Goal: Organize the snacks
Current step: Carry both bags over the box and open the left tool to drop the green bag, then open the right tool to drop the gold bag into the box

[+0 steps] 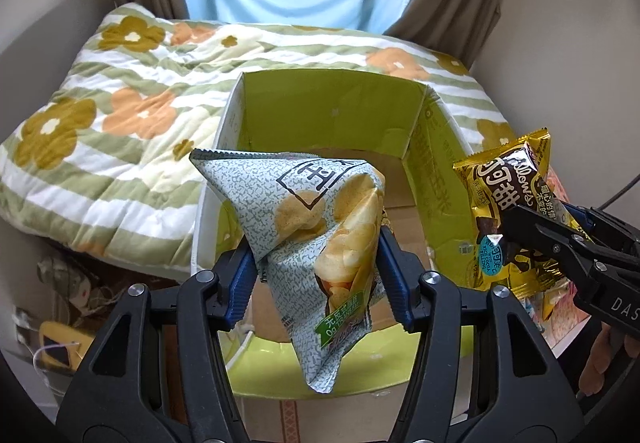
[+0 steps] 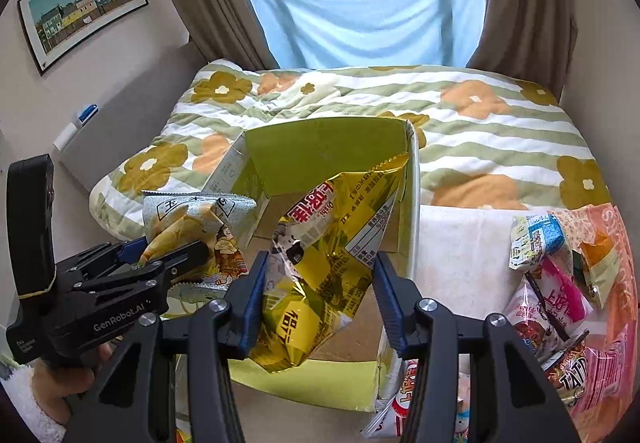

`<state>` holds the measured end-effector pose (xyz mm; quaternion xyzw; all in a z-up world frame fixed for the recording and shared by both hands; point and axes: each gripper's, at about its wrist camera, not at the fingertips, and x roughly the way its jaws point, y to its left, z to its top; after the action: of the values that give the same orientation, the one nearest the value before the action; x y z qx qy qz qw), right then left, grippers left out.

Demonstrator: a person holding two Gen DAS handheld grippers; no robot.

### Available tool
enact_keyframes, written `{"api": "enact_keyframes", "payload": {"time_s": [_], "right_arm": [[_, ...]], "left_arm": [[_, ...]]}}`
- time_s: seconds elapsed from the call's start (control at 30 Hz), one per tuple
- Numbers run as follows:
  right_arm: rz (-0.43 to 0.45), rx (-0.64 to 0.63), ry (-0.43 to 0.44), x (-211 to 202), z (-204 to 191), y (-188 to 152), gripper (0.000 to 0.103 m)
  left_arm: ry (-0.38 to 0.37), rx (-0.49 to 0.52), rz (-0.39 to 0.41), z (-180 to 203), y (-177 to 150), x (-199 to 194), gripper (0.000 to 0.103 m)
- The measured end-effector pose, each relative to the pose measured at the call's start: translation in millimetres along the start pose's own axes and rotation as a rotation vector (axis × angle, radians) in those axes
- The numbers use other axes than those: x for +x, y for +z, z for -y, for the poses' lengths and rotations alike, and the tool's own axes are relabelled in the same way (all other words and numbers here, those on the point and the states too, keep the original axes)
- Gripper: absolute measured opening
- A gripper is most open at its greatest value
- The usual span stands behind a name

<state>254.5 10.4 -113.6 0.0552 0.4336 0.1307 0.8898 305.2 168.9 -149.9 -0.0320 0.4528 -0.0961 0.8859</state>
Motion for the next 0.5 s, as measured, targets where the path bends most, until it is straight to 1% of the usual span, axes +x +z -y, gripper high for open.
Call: {"api": "enact_keyframes", "payload": {"time_s": [0.03,0.07,0.1,0.13,0.2,0.27,0.37,0.5], "right_arm": [[-0.008,0.003,-0.005,2,0,0,0.046],[-0.017,0.006,-0.009,4,1,0,0.046],[-0.024,0.005,-0.009,6,2,1,0.046],[-0.028,0.001,-0.01,8,2,1,0.046],[-0.034,-0.017,-0.019,10,1,1,0.046],[-0.045,-0.034,-0.026,13,2,1,0.046],[-0.07,-0.049,-0.021,17,4,-1,0.046],[-0.1,-0.089,-0.026,26,1,-3,0.046]], "left_arm": [[-0.005,0.01,-0.004,2,0,2,0.075],[0.012,0.017,-0.005,2,-1,2,0.087],[0.032,0.024,0.003,3,-1,1,0.102],[0.04,0.035,0.016,4,-3,-1,0.103],[0.043,0.046,0.008,5,-5,-4,0.103],[0.065,0.041,0.002,4,-8,-6,0.103],[0.076,0.019,-0.009,1,-14,-11,0.103],[0.077,-0.023,0.001,-3,-22,-19,0.103]]}}
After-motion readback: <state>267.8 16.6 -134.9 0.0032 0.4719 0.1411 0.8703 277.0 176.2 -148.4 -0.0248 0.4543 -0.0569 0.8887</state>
